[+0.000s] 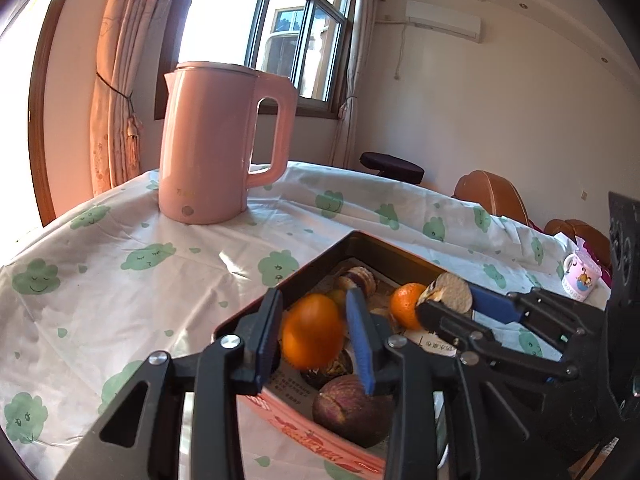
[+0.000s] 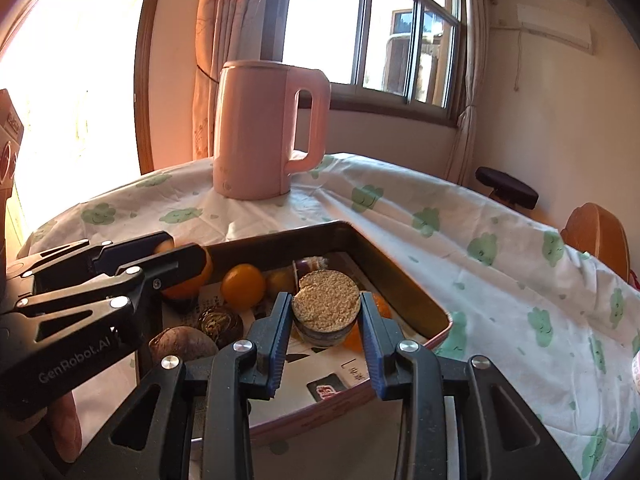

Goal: Organize fruits

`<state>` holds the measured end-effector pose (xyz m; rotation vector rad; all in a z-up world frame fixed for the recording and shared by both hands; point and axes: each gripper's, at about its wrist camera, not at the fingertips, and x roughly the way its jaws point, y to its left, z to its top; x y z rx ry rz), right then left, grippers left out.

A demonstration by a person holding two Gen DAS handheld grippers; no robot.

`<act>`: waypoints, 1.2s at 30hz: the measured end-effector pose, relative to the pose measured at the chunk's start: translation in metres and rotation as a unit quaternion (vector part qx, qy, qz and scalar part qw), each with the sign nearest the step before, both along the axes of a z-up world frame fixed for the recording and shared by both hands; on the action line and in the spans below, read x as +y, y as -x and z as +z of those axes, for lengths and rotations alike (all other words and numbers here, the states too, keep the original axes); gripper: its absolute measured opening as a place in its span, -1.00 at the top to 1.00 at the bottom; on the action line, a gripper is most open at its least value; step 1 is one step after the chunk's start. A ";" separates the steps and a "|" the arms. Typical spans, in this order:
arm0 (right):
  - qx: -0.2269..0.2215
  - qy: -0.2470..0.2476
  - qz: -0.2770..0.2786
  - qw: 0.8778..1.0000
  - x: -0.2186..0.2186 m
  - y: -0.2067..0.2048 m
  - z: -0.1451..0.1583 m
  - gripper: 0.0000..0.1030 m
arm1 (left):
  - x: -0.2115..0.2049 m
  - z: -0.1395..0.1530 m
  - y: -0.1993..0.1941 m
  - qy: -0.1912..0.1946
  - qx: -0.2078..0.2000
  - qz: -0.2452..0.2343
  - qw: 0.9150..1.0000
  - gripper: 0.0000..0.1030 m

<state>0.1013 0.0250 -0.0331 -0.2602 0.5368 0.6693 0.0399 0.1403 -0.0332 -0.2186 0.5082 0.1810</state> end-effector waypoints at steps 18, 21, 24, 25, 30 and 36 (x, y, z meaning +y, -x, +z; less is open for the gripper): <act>-0.067 -0.025 -0.094 0.993 -0.040 0.009 0.012 -0.22 | -0.013 0.009 0.014 -0.035 -0.045 0.011 0.998 -0.45; -0.074 -0.036 -0.104 0.991 -0.046 0.009 0.015 -0.27 | -0.017 0.009 0.014 -0.039 -0.049 0.006 0.998 -0.45; -0.081 -0.038 -0.112 0.990 -0.049 0.011 0.015 -0.28 | -0.020 0.010 0.014 -0.045 -0.050 0.006 0.998 -0.49; -0.083 -0.039 -0.114 0.989 -0.049 0.011 0.014 -0.28 | -0.020 0.010 0.015 -0.045 -0.051 0.006 0.998 -0.49; -0.092 -0.042 -0.117 0.988 -0.050 0.014 0.015 -0.28 | -0.020 0.010 0.015 -0.045 -0.053 0.007 0.998 -0.55; -0.093 -0.044 -0.119 0.988 -0.052 0.014 0.014 -0.30 | -0.025 0.011 0.017 -0.054 -0.057 0.008 0.997 -0.64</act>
